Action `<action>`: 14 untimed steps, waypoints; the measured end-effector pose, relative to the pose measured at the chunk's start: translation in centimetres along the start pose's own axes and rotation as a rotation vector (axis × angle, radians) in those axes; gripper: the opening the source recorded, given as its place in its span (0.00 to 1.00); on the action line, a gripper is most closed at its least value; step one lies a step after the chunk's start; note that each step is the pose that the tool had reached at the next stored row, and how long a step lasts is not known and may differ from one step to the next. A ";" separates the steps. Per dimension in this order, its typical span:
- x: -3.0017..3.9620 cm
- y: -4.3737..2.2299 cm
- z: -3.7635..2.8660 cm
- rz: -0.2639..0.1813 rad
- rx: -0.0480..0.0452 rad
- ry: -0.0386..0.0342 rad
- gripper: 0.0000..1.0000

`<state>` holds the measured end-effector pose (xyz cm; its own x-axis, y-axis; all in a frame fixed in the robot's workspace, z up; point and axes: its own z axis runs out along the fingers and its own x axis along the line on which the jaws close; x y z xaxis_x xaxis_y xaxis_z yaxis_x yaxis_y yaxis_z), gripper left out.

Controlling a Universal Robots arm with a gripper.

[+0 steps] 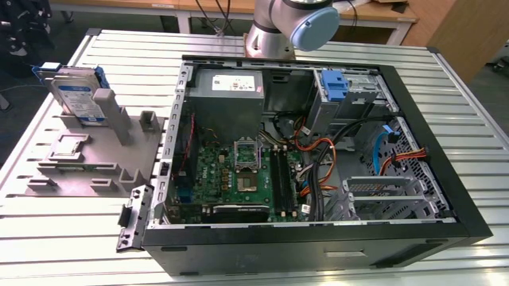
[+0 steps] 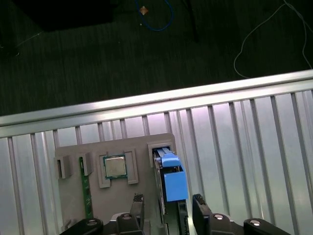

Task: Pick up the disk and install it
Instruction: 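Pick up the disk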

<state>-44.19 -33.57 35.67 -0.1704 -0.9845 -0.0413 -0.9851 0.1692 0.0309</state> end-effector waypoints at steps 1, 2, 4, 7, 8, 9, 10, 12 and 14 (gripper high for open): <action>0.00 0.00 0.00 0.000 0.0000 0.0000 0.47; 0.00 0.00 0.00 0.000 0.0000 0.0000 0.53; 0.00 0.00 0.00 0.000 0.0000 0.0000 0.53; 0.00 0.01 0.00 0.000 0.0000 0.0000 0.53; 0.00 0.01 0.00 0.000 -0.0001 0.0000 0.53; 0.00 0.02 0.00 0.000 0.0000 0.0000 0.53; 0.00 0.02 0.00 0.000 -0.0001 0.0000 0.53; 0.01 0.02 0.03 0.000 -0.0001 0.0001 0.53; 0.01 0.02 0.11 -0.001 0.0001 -0.0001 0.53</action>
<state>-44.21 -33.57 35.56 -0.1696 -0.9846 -0.0414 -0.9852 0.1684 0.0307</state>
